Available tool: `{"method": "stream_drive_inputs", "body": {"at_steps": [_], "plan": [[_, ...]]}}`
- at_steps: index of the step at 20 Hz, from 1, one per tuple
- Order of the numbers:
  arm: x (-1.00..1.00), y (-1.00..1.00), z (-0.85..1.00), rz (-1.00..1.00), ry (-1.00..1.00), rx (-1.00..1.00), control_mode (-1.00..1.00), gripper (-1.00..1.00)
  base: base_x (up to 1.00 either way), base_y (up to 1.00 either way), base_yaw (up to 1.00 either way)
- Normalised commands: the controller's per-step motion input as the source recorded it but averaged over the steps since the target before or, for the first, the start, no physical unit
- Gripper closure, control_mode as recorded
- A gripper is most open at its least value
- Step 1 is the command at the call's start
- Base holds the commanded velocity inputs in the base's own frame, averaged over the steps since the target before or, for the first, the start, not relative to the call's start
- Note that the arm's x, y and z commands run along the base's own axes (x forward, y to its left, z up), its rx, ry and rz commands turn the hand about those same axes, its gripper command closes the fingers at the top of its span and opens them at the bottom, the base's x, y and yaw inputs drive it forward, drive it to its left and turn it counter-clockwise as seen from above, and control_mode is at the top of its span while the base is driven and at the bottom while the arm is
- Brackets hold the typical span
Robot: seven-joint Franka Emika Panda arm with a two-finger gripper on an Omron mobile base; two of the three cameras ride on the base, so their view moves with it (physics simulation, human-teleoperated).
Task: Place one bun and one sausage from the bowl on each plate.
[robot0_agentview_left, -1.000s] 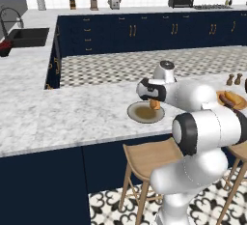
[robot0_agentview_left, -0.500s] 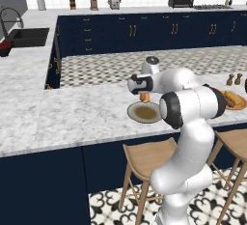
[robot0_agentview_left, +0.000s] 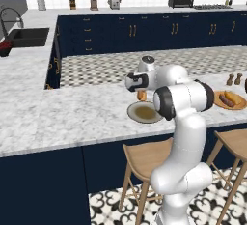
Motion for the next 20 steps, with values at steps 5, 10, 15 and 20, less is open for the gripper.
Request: {"method": "stream_drive_inputs", "body": {"at_steps": [5,10,15,20], "plan": [[-0.85,0.00,-0.20,0.00,0.00,0.00,-1.00,1.00,0.00,0.00,0.00],[-0.26,0.00,-0.34,0.00,0.10,0.00,-1.00,1.00,0.00,0.00,0.00],[-0.07,0.00,-0.32,0.00,0.19,0.00,-1.00,1.00,0.00,0.00,0.00],[-0.10,0.00,-0.20,0.00,0.13,0.00,-1.00,1.00,0.00,0.00,0.00]]}}
